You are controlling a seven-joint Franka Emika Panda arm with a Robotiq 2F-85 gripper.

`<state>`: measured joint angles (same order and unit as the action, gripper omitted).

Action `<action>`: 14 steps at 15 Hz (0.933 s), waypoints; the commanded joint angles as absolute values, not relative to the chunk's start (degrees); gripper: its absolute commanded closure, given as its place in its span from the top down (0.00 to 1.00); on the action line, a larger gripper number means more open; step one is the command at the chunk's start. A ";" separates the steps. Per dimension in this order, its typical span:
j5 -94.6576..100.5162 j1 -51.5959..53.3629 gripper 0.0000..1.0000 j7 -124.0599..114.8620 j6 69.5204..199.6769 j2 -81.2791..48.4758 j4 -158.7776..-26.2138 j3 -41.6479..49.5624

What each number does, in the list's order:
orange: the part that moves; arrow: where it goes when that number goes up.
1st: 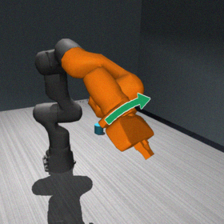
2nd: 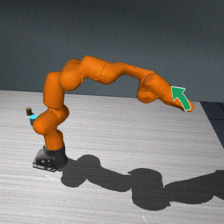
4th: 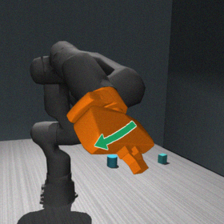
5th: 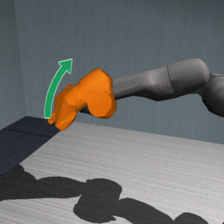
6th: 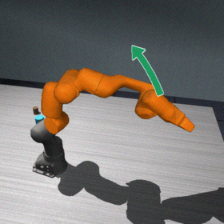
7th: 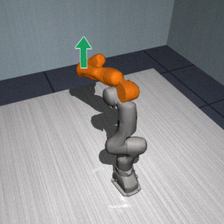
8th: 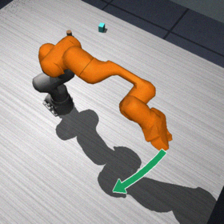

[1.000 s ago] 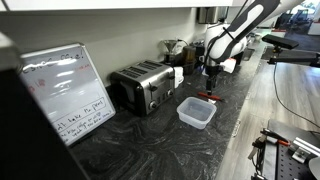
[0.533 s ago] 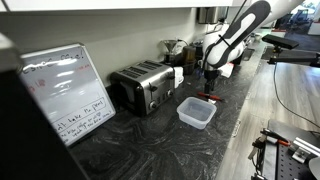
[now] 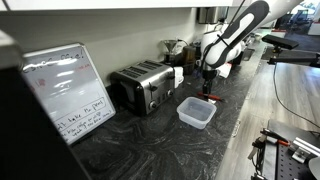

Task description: Pick the pen and place it in the bowl on the right, slide the bowl on the left to the right and then move the white cup to the left

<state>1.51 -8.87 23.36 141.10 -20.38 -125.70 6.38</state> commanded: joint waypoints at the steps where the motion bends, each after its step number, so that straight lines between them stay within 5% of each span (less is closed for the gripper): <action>1: 1.70 -10.19 0.30 22.32 143.33 -22.58 -124.43 5.44; 5: 1.41 -10.33 0.02 21.90 143.09 -22.54 -124.30 5.13; 14: 1.02 -12.53 0.03 20.29 138.99 -14.00 -126.08 6.81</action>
<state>1.19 -11.52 20.91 141.26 -17.87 -125.34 6.39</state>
